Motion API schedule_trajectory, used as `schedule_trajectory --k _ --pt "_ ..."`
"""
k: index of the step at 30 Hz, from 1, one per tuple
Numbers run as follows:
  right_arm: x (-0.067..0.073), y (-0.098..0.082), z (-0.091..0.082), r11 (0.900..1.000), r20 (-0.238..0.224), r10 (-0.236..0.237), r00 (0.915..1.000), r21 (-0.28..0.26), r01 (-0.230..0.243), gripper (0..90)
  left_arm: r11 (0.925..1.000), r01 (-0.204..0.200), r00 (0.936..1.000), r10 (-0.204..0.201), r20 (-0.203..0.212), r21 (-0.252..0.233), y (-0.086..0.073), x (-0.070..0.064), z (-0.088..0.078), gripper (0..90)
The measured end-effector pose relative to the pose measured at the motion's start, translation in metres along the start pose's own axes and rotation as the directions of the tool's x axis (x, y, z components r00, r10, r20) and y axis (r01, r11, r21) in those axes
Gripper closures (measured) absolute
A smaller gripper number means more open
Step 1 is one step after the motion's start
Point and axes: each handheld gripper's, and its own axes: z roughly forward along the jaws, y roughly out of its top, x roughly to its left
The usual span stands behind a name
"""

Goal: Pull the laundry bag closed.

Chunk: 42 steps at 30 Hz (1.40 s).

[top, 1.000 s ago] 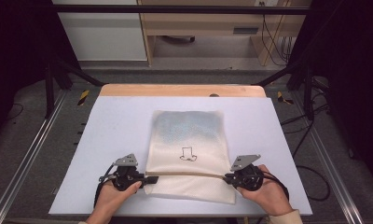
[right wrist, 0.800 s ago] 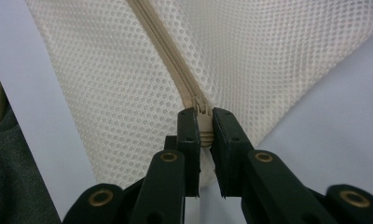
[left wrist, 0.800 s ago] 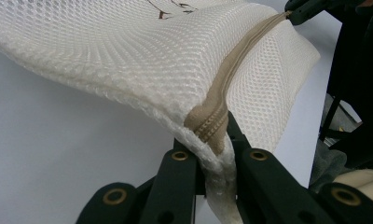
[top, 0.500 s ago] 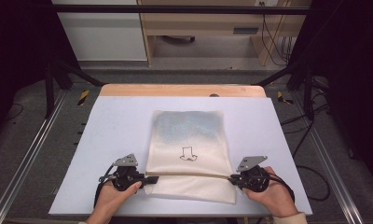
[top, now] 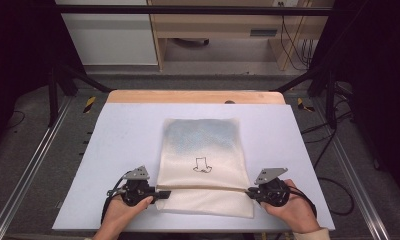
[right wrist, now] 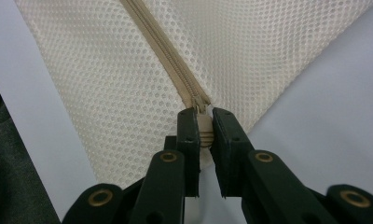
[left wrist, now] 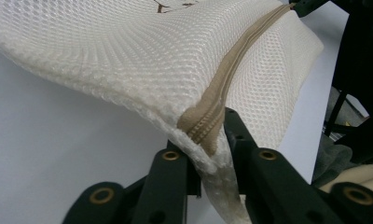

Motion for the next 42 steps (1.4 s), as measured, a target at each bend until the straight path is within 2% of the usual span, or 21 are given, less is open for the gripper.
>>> schedule_trajectory --k 2,4,5,7,8,11,14,16,20,22,23,24,25,28,31,33,37,42 --pt "0.0 0.0 0.001 1.0 -0.006 0.005 1.0 -0.001 -0.005 80.7 1.0 -0.008 0.9998 0.007 -0.016 -0.002 0.0 -0.002 0.0 69.5" --pt "-0.001 0.0 0.002 1.0 -0.007 0.012 0.9999 -0.014 -0.012 72.8 0.9999 -0.009 0.9994 0.009 -0.034 -0.008 0.0 -0.004 0.001 56.9" --pt "-0.001 0.0 0.002 0.999 0.002 0.016 0.9999 -0.028 -0.016 66.8 0.9999 -0.011 0.9993 0.011 -0.037 -0.003 0.0 -0.005 0.001 53.9" --pt "-0.002 0.002 0.002 0.998 0.032 0.023 0.9992 -0.062 -0.021 52.5 0.9999 -0.016 0.9974 0.016 -0.07 -0.004 0.0 -0.007 0.0 45.2" --pt "-0.002 0.002 0.001 0.997 0.046 0.032 0.9984 -0.075 -0.028 49.3 0.9999 -0.016 0.9968 0.015 -0.079 -0.003 0.0 -0.007 0.0 38.5" --pt "-0.004 0.005 -0.001 0.991 0.082 0.04 0.9958 -0.127 -0.03 35.6 0.9996 0.008 0.9954 -0.011 -0.095 -0.027 -0.002 -0.005 -0.006 26.8" --pt "-0.004 0.005 -0.003 0.986 0.129 0.051 0.9903 -0.161 -0.03 25.6 0.9982 0.029 0.9913 -0.035 -0.127 -0.052 -0.005 -0.003 -0.016 16.7" --pt "-0.006 0.006 -0.005 0.982 0.148 0.066 0.9868 -0.184 -0.039 20.5 0.9969 0.032 0.9864 -0.043 -0.159 -0.072 -0.006 -0.002 -0.024 11.4" --pt "-0.012 0.007 -0.009 0.964 0.196 0.127 0.9724 -0.257 -0.074 12.2 0.995 -0.001 0.9695 -0.024 -0.244 -0.1 -0.004 0.004 -0.038 8.3" --pt "-0.017 0.006 -0.012 0.95 0.213 0.169 0.9622 -0.295 -0.101 11.5 0.9929 -0.038 0.9602 0.004 -0.279 -0.113 -0.002 0.008 -0.042 7.3" --pt "-0.019 0.006 -0.014 0.943 0.226 0.187 0.956 -0.313 -0.11 11.1 0.9909 -0.06 0.9537 0.021 -0.3 -0.121 0.0 0.011 -0.045 6.9" --pt "-0.021 0.005 -0.016 0.935 0.244 0.205 0.9478 -0.336 -0.116 9.3 0.9894 -0.069 0.9501 0.026 -0.311 -0.128 0.001 0.012 -0.047 6.7" --pt "-0.023 0.004 -0.017 0.931 0.247 0.213 0.9453 -0.344 -0.12 7.5 0.9867 -0.079 0.9454 0.029 -0.324 -0.142 0.002 0.013 -0.049 6.5" --pt "-0.029 -0.001 -0.019 0.927 0.251 0.237 0.9386 -0.347 -0.141 7.8 0.9792 -0.087 0.9372 0.018 -0.348 -0.183 0.003 0.018 -0.056 5.9" --pt "-0.034 -0.006 -0.02 0.929 0.269 0.25 0.9302 -0.336 -0.153 7.7 0.9759 -0.089 0.9283 0.008 -0.372 -0.199 0.002 0.022 -0.063 5.5" --pt "-0.038 -0.009 -0.022 0.926 0.271 0.263 0.926 -0.341 -0.163 6.9 0.9746 -0.091 0.9236 0.006 -0.383 -0.204 0.001 0.026 -0.067 4.8" --pt "-0.043 -0.015 -0.026 0.911 0.285 0.3 0.9102 -0.368 -0.185 5.8 0.9701 -0.091 0.9142 -0.008 -0.405 -0.225 -0.001 0.034 -0.076 4.7" --pt "-0.049 -0.021 -0.03 0.902 0.3 0.322 0.8981 -0.385 -0.194 5.4 0.9674 -0.083 0.903 -0.028 -0.429 -0.239 -0.006 0.042 -0.087 4.7"
